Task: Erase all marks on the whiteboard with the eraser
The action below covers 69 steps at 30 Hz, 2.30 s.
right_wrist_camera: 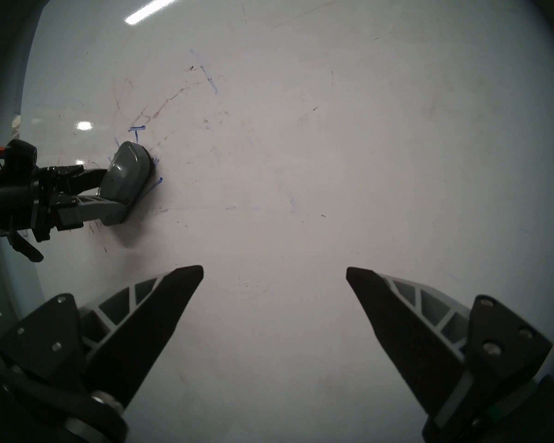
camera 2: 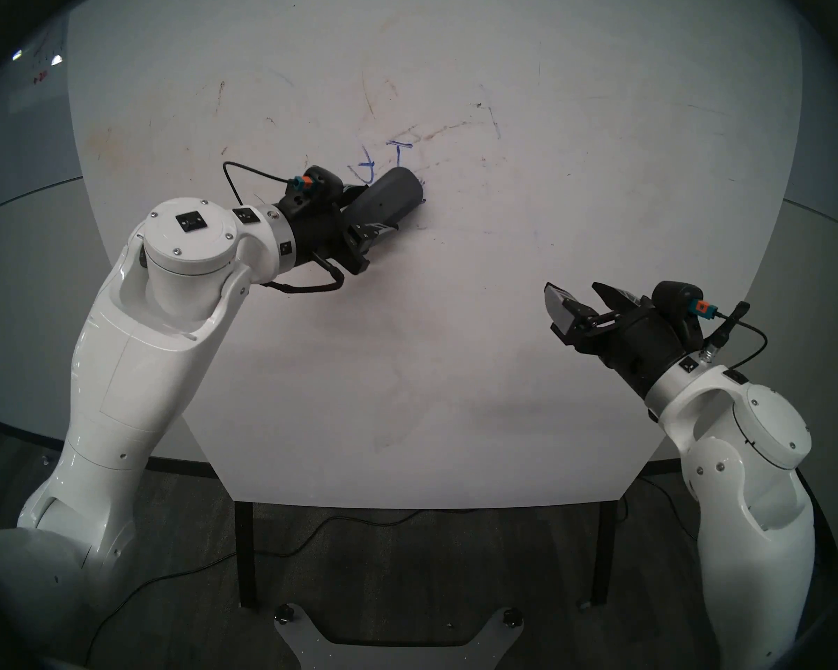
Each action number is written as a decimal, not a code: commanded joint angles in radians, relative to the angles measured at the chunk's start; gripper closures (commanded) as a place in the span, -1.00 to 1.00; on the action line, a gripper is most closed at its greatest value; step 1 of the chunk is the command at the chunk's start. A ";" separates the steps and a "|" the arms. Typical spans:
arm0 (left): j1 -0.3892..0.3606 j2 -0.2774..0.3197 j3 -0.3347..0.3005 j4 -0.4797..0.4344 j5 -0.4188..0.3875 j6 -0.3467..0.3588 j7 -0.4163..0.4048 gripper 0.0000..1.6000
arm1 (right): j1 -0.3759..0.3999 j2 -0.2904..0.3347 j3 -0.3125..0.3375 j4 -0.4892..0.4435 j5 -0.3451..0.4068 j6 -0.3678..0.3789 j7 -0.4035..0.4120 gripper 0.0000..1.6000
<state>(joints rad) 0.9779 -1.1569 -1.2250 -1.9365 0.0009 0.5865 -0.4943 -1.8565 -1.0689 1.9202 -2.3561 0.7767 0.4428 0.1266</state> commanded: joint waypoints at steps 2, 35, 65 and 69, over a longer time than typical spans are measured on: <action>0.017 0.013 -0.020 0.104 0.017 -0.027 0.029 1.00 | 0.008 0.002 0.001 -0.014 -0.001 -0.002 0.000 -1.00; -0.155 0.072 -0.175 0.153 0.027 -0.148 -0.046 1.00 | 0.008 0.001 0.002 -0.011 -0.001 -0.003 0.004 -1.00; -0.204 0.052 -0.239 0.215 0.032 -0.177 -0.117 1.00 | 0.009 0.000 0.002 -0.012 -0.003 -0.002 0.006 -1.00; -0.183 0.051 -0.222 0.227 0.040 -0.174 -0.121 1.00 | 0.009 0.000 0.002 -0.012 -0.003 -0.001 0.006 -1.00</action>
<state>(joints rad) 0.8120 -1.1055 -1.4031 -1.8105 -0.0051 0.3583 -0.7019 -1.8561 -1.0716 1.9211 -2.3531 0.7747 0.4433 0.1335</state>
